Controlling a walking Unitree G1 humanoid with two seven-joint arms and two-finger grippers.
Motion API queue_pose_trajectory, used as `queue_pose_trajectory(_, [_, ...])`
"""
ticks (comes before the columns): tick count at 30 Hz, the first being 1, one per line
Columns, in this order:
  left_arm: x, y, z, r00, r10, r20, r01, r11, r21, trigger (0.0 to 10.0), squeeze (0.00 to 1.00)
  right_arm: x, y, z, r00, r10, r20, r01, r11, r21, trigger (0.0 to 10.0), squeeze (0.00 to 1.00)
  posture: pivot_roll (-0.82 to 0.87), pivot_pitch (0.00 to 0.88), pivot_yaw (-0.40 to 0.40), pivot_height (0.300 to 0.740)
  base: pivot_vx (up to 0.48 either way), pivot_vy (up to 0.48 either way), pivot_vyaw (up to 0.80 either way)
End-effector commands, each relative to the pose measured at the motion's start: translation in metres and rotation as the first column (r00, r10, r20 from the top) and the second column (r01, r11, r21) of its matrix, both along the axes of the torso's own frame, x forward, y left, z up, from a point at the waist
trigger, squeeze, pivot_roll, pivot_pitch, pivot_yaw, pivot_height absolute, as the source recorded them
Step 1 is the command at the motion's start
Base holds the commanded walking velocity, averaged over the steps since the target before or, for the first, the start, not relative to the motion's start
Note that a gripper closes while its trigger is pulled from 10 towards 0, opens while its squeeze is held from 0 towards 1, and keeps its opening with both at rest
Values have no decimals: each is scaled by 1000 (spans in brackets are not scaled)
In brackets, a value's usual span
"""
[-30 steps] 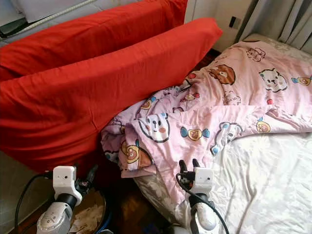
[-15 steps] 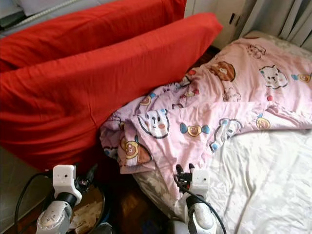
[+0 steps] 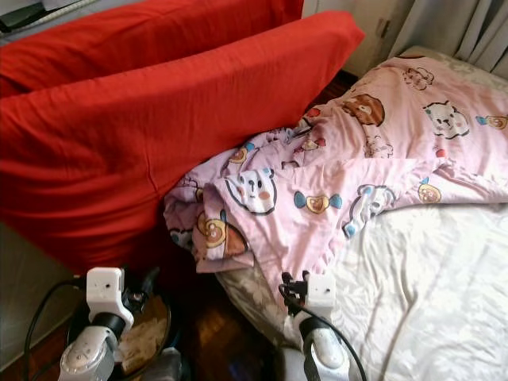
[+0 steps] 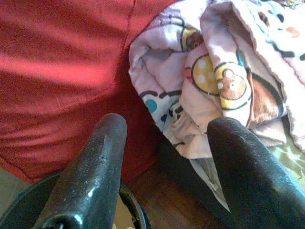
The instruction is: Clean up the room
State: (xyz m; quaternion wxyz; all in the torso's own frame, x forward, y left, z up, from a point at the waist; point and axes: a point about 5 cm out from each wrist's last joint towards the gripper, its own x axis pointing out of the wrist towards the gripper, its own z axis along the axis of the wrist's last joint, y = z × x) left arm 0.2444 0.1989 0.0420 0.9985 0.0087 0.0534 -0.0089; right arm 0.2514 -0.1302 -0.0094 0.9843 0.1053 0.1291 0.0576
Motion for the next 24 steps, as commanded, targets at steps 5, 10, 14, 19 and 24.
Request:
queue_pose_trajectory(5, [-2, 1, -3, 1000, -3, -23, 3, 1000, 0, 10000, 0, -8, 1, -11, 998, 16, -65, -16, 1000, 8, 10000, 0, 52, 234, -19, 645, 0, 0, 0])
queue_pose_trajectory(10, [-1, 0, -1, 1000, -6, -19, 6, 1000, 0, 10000, 0, -10, 0, -19, 993, 32, -117, -31, 999, 10, 10000, 0, 55, 236, -16, 645, 0, 0, 0])
queue_pose_trajectory(14, [-1, 0, -1, 1000, -9, -20, 9, 1000, 1, 10000, 0, -10, 0, -20, 991, 32, -130, -30, 999, 14, 10000, 0, 57, 239, -13, 645, 0, 0, 0])
queue_pose_trajectory(19, [0, 0, 0, 1000, -11, -23, 11, 1000, 0, 10000, 0, -10, 1, -18, 993, 25, -117, -23, 1000, 15, 10000, 0, 63, 244, -10, 645, 0, 0, 0])
queue_pose_trajectory(24, [1, -1, 1, 1000, -14, -18, 14, 1000, 1, 10000, 0, -8, 4, -19, 990, 39, -135, -39, 999, 4, 10000, 0, 76, 257, -10, 625, 0, 0, 0])
